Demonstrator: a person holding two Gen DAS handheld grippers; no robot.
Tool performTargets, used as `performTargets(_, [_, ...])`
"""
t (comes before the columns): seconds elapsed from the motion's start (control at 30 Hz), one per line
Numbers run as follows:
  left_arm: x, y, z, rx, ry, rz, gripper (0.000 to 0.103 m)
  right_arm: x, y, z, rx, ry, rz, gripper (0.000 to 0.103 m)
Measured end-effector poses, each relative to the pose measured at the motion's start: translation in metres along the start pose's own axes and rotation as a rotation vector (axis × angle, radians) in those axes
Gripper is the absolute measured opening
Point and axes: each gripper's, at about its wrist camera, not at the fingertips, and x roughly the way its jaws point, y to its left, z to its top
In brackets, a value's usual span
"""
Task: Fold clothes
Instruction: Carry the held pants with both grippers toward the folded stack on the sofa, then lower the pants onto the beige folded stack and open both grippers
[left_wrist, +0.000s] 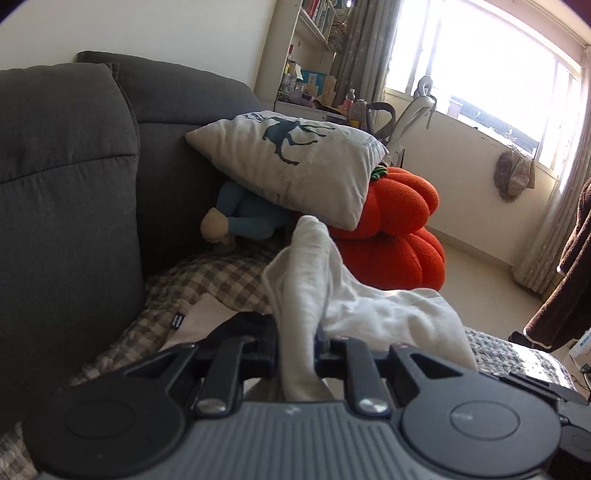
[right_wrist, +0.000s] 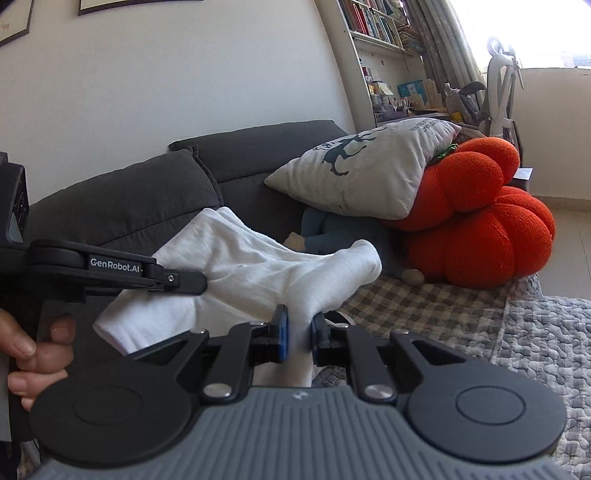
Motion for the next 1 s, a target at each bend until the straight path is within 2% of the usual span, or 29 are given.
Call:
performTargets(0.1, [0.016,0.036,0.012,-0.039,0.013,0.028,0.017,0.037,0.016,0.004,0.003,0.025,0.021,0.014])
performTargets(0.23, [0.053,0.071,0.012,-0.082,0.073,0.051,0.017,0.074,0.020,-0.002,0.044,0.069,0.035,0.013])
performTargets(0.43, [0.104,0.107,-0.007,-0.147,0.149,0.028,0.018,0.114,0.011,-0.022,0.134,0.143,0.019,0.013])
performTargets(0.53, [0.117,0.113,-0.014,-0.120,0.144,0.086,0.020,0.120,0.004,-0.034,0.156,0.164,-0.010,0.013])
performTargets(0.6, [0.122,0.116,-0.018,-0.101,0.136,0.128,0.024,0.124,-0.002,-0.040,0.177,0.176,-0.020,0.013])
performTargets(0.63, [0.118,0.119,-0.017,-0.101,0.127,0.139,0.035,0.123,-0.006,-0.041,0.191,0.176,-0.016,0.014])
performTargets(0.67, [0.114,0.121,-0.017,-0.102,0.118,0.150,0.041,0.121,-0.010,-0.042,0.204,0.175,-0.011,0.026])
performTargets(0.73, [0.105,0.125,-0.016,-0.103,0.100,0.172,0.042,0.113,-0.016,-0.040,0.214,0.153,-0.031,0.044])
performTargets(0.77, [0.101,0.128,-0.015,-0.104,0.091,0.182,0.042,0.108,-0.019,-0.038,0.214,0.137,-0.035,0.045])
performTargets(0.9, [0.077,0.119,-0.012,-0.068,0.048,0.237,0.042,0.089,-0.018,-0.036,0.188,0.086,0.021,0.044])
performTargets(0.93, [0.069,0.112,-0.013,-0.046,0.030,0.252,0.042,0.085,-0.012,-0.036,0.157,0.080,0.028,0.040])
performTargets(0.97, [0.062,0.104,-0.015,-0.024,0.011,0.260,0.042,0.083,-0.005,-0.036,0.120,0.078,0.030,0.028])
performTargets(1.0, [0.054,0.095,-0.019,-0.003,-0.011,0.249,0.042,0.081,0.002,-0.036,0.082,0.076,0.032,0.022])
